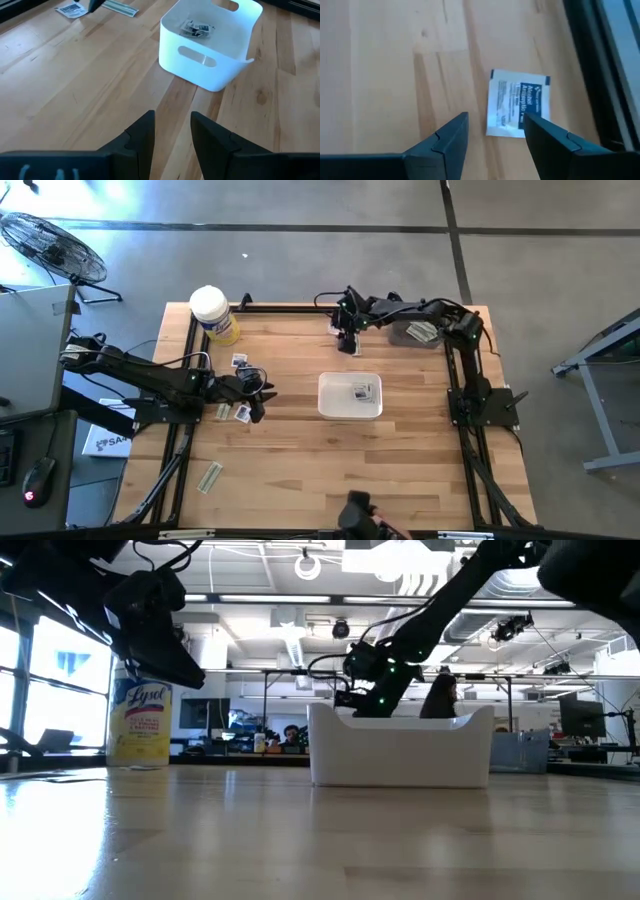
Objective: Pick & Place First Aid Supplies
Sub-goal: Put the blue alcohol pad into the white bin
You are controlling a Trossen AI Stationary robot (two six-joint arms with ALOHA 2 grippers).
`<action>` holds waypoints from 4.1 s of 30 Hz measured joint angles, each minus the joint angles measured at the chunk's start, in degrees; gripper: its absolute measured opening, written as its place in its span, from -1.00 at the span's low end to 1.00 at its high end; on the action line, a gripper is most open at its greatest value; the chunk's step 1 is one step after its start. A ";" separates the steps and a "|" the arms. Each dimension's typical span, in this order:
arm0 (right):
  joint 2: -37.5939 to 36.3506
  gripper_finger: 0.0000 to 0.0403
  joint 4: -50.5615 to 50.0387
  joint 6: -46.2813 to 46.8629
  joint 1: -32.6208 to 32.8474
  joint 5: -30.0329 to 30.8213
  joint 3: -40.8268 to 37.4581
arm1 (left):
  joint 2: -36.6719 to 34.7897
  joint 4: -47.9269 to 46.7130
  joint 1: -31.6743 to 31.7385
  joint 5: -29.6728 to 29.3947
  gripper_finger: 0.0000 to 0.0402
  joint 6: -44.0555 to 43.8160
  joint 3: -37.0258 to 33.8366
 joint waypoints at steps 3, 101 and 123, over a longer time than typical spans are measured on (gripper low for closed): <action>0.03 -0.09 -0.70 -0.04 -0.79 -1.40 -0.08 | 0.00 0.01 0.02 0.00 -0.38 0.00 0.00; -14.90 -1.00 -20.78 5.45 9.60 4.85 1.73 | -0.02 24.97 7.13 -19.87 -0.38 25.53 0.09; -17.06 -1.00 -41.37 36.41 35.59 12.02 1.81 | 0.00 22.55 10.15 -13.38 -0.38 20.99 0.09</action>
